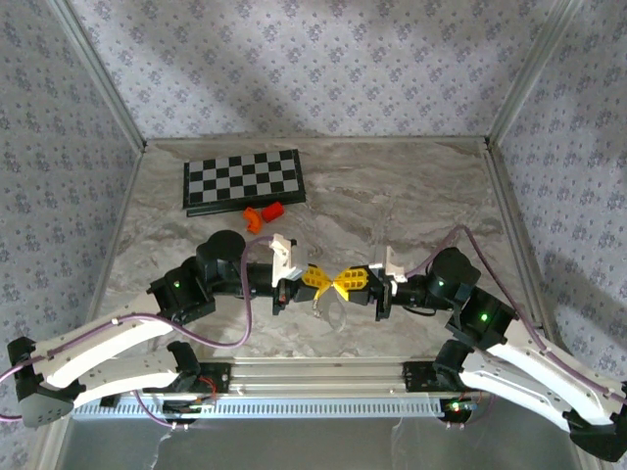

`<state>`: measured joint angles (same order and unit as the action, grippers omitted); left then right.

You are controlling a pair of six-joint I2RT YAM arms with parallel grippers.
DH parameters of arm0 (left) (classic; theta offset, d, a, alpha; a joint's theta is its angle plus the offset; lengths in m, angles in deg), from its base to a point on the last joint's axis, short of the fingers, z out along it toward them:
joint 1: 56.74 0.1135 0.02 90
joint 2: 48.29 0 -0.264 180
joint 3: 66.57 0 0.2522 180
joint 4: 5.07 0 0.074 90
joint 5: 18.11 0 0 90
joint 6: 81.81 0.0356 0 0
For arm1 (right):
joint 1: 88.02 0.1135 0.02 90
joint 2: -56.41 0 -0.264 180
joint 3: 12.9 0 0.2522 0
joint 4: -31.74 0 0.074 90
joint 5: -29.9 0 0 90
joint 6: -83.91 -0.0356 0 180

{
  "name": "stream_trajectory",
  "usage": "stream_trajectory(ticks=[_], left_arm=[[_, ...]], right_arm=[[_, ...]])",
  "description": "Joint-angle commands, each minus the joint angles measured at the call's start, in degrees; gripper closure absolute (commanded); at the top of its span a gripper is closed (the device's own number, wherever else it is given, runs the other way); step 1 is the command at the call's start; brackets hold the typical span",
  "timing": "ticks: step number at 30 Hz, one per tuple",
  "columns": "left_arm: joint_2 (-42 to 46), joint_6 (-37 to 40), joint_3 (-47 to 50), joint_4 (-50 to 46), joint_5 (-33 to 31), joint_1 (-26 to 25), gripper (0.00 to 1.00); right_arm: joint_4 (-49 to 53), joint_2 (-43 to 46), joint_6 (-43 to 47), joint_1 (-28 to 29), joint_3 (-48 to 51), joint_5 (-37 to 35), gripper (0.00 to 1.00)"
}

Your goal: Put the keys on the keyring

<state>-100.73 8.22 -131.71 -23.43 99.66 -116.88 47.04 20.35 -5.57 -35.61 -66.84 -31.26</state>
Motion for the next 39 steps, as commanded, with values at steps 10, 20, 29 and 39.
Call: stream_trajectory(ticks=[10,20,29,39], left_arm=[[2.1,5.4,-0.4,-0.4,-3.1,-0.4,1.0],[2.8,13.2,-2.6,-6.8,-2.3,-0.4,1.0],[2.0,14.9,-3.7,-8.3,-2.3,-0.4,1.0],[2.3,14.3,-3.1,-7.3,-2.6,-0.4,1.0]], right_arm=[[5.3,0.4,1.7,1.5,-2.3,-4.4,0.69],[11.0,2.5,2.6,1.4,-3.0,-6.8,0.68],[7.5,1.3,1.6,1.9,-3.0,-3.8,0.69],[7.1,1.1,1.4,3.7,-2.8,-4.4,0.75]])
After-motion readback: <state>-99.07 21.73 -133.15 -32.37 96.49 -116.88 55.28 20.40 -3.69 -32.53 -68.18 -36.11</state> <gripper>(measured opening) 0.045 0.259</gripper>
